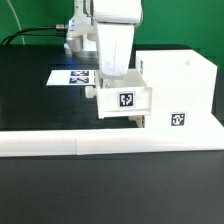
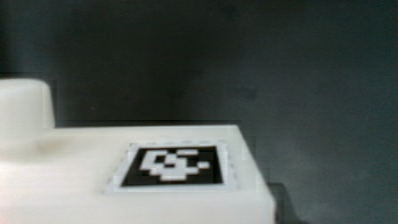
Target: Assemble drawer
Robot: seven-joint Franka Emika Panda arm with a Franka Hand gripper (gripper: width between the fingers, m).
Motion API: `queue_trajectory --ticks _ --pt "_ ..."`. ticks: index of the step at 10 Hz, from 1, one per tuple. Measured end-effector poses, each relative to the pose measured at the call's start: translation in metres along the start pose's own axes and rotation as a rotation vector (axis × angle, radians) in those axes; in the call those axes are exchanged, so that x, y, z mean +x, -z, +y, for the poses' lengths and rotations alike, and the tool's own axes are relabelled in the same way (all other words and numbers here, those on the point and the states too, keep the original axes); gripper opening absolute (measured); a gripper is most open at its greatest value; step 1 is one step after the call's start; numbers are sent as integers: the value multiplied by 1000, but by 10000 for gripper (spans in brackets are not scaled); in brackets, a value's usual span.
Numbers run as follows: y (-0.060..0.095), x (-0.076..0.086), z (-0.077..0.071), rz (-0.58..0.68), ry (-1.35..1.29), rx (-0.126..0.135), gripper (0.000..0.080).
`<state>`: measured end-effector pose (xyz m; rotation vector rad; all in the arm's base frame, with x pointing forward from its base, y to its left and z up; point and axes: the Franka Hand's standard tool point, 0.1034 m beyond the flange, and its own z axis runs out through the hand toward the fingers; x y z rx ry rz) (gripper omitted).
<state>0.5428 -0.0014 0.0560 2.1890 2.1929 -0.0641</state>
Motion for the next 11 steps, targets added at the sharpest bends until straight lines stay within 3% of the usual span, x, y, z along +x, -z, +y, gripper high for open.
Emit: queue_trajectory --ticks 10,11 --pt "1 10 1 2 18 1 44" --pt "0 10 0 2 18 1 117"
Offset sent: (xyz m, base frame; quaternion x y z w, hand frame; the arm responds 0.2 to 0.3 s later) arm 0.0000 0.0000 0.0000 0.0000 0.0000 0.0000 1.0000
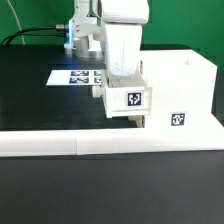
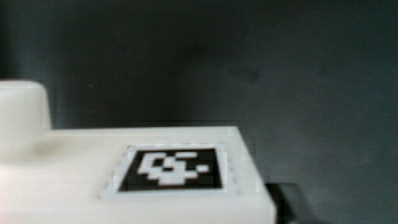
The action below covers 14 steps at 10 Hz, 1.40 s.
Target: Assemble drawer
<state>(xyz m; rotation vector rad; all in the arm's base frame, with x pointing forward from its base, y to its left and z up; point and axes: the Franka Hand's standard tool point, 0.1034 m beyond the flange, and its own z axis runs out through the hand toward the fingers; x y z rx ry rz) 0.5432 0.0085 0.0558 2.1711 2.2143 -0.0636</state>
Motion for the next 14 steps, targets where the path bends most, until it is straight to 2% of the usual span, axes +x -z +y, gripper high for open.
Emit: queue_trajectory --ticks 1,2,3,4,5,6,8,11,13,14 --pt "0 0 0 0 0 0 293" --pt "2 0 1 -1 -4 -4 293" --pt "7 1 3 -2 -3 -13 501" --pt "15 1 5 -4 -1 -25 602" --pt "22 -1 6 -10 -2 -25 636" --pt "30 -4 7 -19 -3 -24 636" --pt "45 -15 9 -30 9 -43 647" --pt "42 -53 3 -37 59 -32 649" --pt "42 -50 4 -34 62 -32 649" --pt "39 -60 2 24 84 -24 649"
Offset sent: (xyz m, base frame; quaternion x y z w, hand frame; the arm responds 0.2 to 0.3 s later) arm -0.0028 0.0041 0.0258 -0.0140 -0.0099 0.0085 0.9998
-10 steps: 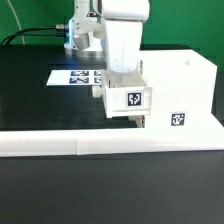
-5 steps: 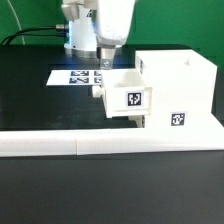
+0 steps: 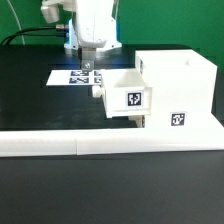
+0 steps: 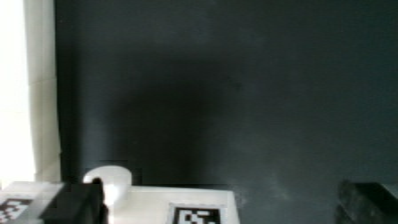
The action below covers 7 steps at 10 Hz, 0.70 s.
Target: Assemble drawer
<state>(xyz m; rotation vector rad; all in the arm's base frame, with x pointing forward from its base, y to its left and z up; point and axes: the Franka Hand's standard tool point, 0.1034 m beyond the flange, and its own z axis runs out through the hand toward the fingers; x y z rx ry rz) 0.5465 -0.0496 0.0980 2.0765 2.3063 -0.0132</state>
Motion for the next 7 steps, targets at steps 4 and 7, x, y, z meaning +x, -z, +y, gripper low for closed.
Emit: queue_trajectory --ticks 4,7 --pt "-27 -19 2 164 17 33 649" --pt "-32 -7 10 192 -30 54 649"
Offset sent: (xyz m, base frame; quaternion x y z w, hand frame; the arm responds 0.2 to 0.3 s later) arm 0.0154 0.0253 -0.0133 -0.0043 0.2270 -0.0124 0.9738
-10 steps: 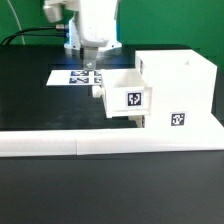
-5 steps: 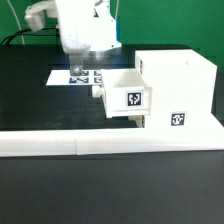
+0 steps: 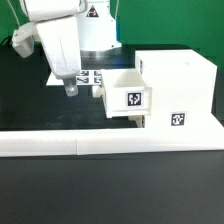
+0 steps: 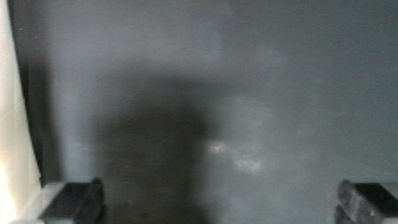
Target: Assemble drawer
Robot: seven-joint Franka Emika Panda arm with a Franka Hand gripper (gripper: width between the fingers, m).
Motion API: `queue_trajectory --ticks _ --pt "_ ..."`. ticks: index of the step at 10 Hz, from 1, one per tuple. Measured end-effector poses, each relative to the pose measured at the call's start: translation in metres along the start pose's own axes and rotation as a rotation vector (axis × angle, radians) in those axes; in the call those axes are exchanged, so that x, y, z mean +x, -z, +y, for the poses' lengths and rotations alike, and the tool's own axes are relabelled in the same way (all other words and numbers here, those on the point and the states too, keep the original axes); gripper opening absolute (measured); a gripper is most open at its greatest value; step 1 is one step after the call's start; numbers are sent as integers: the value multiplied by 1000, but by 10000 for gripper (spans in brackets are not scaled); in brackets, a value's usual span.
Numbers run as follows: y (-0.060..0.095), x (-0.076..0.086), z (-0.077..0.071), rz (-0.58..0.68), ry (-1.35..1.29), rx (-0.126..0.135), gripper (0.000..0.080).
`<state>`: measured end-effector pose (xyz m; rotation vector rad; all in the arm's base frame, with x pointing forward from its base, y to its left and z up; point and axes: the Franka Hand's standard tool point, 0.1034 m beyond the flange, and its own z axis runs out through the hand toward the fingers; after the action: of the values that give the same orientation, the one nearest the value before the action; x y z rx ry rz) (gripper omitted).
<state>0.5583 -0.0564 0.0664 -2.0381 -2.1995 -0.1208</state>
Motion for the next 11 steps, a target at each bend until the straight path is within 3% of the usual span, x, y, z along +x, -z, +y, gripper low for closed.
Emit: queue_trajectory --ticks 8,9,11 --pt "-13 72 8 26 -88 19 649" --pt "-13 75 8 26 -86 20 649" --pt "-12 66 6 24 -98 24 649"
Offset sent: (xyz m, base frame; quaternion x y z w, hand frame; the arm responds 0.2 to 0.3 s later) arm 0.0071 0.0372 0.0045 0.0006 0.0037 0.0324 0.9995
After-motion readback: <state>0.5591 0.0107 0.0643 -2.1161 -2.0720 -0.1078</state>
